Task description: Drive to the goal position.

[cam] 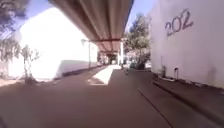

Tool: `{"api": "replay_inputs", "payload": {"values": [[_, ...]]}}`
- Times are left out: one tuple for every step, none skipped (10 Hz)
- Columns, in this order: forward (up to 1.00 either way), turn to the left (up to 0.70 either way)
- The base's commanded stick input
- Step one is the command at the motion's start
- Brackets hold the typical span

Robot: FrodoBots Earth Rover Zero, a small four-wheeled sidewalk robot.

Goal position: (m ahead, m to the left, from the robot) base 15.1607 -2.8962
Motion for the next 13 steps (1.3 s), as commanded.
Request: {"api": "replay_inputs", "payload": {"values": [[0.85, 0.0], [0.85, 0.0], [0.85, 0.0], [0.85, 0.0], [0.85, 0.0], [0.85, 0.0], [0.85, 0.0], [0.85, 0.0], [0.85, 0.0], [0.85, 0.0], [0.85, 0.0], [0.85, 0.0], [0.85, 0.0]]}}
